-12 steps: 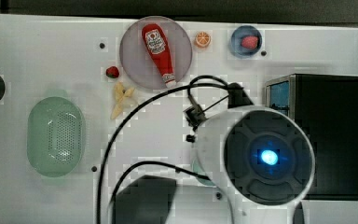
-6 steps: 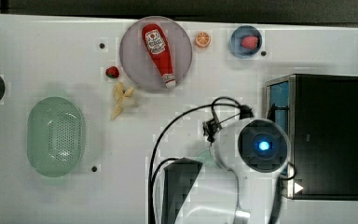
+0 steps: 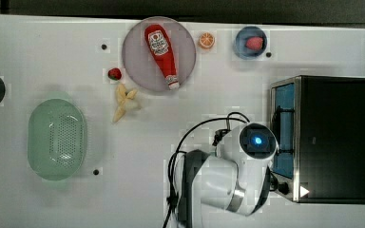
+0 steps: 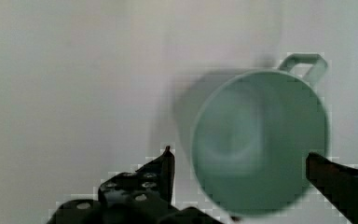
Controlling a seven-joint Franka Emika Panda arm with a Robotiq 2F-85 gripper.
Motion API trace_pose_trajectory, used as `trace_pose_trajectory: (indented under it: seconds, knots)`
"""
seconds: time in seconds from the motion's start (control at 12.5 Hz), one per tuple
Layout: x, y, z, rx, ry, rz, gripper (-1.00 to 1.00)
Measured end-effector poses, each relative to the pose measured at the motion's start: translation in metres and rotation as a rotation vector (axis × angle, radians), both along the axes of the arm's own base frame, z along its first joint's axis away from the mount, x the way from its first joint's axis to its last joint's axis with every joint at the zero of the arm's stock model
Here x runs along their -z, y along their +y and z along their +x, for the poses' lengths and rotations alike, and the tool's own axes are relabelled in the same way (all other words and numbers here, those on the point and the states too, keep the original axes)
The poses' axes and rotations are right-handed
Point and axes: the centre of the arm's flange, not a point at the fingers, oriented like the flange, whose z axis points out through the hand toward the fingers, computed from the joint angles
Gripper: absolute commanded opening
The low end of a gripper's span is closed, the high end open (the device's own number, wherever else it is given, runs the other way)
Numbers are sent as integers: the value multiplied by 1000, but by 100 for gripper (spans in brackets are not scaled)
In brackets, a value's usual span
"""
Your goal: Drag mug forwards.
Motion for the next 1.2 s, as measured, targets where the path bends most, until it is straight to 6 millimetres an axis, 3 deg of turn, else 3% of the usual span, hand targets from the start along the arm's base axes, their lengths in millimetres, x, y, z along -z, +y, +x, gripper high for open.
trace_pose_trajectory:
  seconds: [0.24, 0.48, 0.64, 0.96, 1.04, 1.2]
  knots:
    - [43, 10, 6, 10, -23, -40, 100]
    - [64, 13, 10, 17, -43, -67, 93]
    - [78, 6, 7, 48, -41, -69, 43]
    - [80, -4, -1, 99, -36, -82, -52]
    - [78, -2, 4, 99, -50, -86, -65]
    - [77, 7, 10, 79, -50, -83, -65]
